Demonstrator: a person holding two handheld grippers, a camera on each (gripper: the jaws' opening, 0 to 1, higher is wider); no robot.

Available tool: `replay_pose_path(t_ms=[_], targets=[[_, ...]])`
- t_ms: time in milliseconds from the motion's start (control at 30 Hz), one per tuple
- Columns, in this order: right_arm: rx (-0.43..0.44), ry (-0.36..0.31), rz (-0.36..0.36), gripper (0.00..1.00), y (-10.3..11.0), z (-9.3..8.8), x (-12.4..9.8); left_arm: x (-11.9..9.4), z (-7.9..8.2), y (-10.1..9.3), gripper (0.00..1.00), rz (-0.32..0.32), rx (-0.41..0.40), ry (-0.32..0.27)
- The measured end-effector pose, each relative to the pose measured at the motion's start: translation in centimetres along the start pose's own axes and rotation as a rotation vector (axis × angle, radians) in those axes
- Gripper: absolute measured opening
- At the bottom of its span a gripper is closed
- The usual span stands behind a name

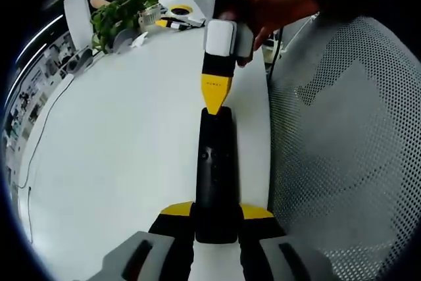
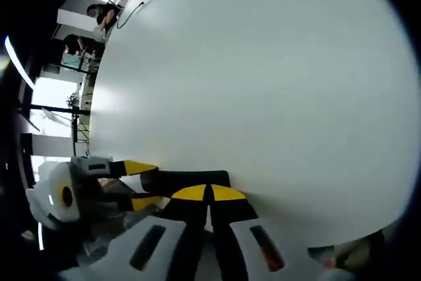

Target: Press the specified remote control buttons in sequence, fully releasing each button before pressing the next.

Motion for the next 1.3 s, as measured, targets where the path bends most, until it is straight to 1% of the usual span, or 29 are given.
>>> replay_pose_path(t_ms=[67, 233, 300, 667, 867, 933, 1000, 1033, 1167, 1300], targets=[[-0.015, -0.009, -0.007, 0.00, 0.1, 0.0, -0.1, 0.0, 0.0, 0.0, 0.25, -0.001, -0.001, -0.001], [-0.011, -0.020, -0.019, 0.00, 0.0, -0.1, -0.1, 0.0, 0.0, 0.0, 0.25, -0.002, -0.002, -0.002], [-0.029, -0.022, -0.023, 0.00, 0.0, 0.0, -0.1, 0.0, 0.0, 0.0, 0.25, -0.003, -0.001, -0.001], [-0.005, -0.011, -0.014, 0.00, 0.0, -0.1, -0.1, 0.0, 0.0, 0.0, 0.25, -0.001, -0.001, -0.005], [-0.029, -0.011, -0.025, 0.00, 0.1, -0.1, -0.2, 0.0, 0.0, 0.0, 0.25, 0.000, -0.002, -0.006], [-0.025, -0.016, 0.000, 0.00, 0.5, 0.0, -0.2, 0.0, 0.0, 0.0, 0.25, -0.001, -0.003, -0.007], [-0.008, -0.002, 0.044, 0.00, 1.1, -0.2, -0.3, 0.0, 0.0, 0.0, 0.25, 0.000, -0.002, -0.006], [-0.006, 0.002, 0.047, 0.00, 1.2, -0.3, -0.2, 0.0, 0.0, 0.0, 0.25, 0.000, -0.002, -0.006], [-0.041, -0.007, 0.022, 0.00, 1.2, -0.2, 0.0, 0.0, 0.0, 0.0, 0.25, 0.000, -0.002, -0.006], [-0.059, 0.003, 0.005, 0.00, 1.1, -0.4, 0.2, 0.0, 0.0, 0.0, 0.25, 0.000, -0.002, -0.006]])
Point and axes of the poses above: the point that each gripper's makers call its tool centre point, and the gripper's own axes: x roughly forward along the fingers, y roughly to its left, z roughly out of its top, the point moved 1 cm from there along -x, roughly backward along the fingers, and after that the axes turned 10 degrees about -z, right-handed, at the moved point
